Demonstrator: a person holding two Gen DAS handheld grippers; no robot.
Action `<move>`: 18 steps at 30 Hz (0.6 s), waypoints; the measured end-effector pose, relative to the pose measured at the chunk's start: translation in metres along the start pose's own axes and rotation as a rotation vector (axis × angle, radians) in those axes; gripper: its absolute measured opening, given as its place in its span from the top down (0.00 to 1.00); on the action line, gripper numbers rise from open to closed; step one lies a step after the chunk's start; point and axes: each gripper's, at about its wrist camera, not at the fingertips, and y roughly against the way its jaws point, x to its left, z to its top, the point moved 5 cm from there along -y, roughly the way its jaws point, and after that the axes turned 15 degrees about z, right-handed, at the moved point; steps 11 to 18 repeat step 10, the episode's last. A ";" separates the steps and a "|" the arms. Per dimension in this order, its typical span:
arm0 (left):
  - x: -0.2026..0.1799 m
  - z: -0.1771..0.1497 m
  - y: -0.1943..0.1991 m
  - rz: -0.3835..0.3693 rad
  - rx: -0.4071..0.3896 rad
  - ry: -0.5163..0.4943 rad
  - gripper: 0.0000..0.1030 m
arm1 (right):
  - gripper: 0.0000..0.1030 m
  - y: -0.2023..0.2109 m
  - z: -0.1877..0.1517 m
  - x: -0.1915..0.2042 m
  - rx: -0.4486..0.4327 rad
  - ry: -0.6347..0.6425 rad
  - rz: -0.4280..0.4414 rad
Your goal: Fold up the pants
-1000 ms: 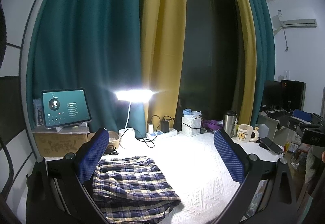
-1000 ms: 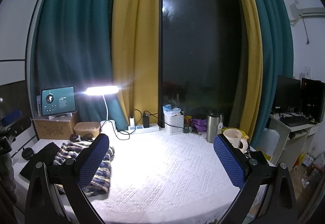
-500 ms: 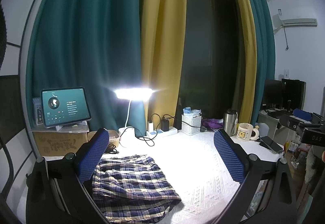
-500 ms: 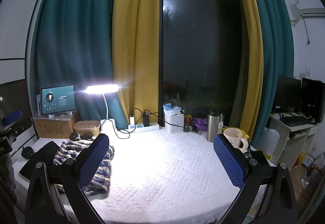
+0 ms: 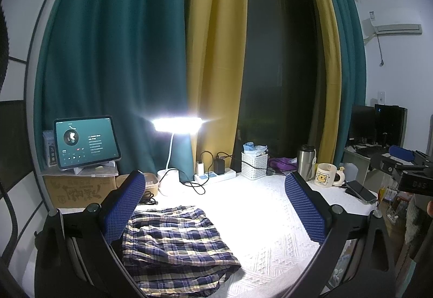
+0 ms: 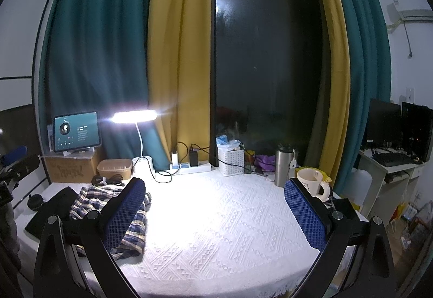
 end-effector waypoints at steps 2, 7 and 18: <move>-0.001 -0.001 -0.001 -0.001 0.004 -0.004 0.01 | 0.00 0.000 0.000 -0.001 0.001 0.001 0.000; -0.001 -0.001 -0.001 -0.002 0.004 -0.002 0.01 | 0.00 -0.002 0.001 -0.001 0.005 0.002 0.001; -0.001 -0.001 -0.001 -0.005 0.005 -0.004 0.01 | 0.00 -0.002 0.000 -0.001 0.006 0.003 0.002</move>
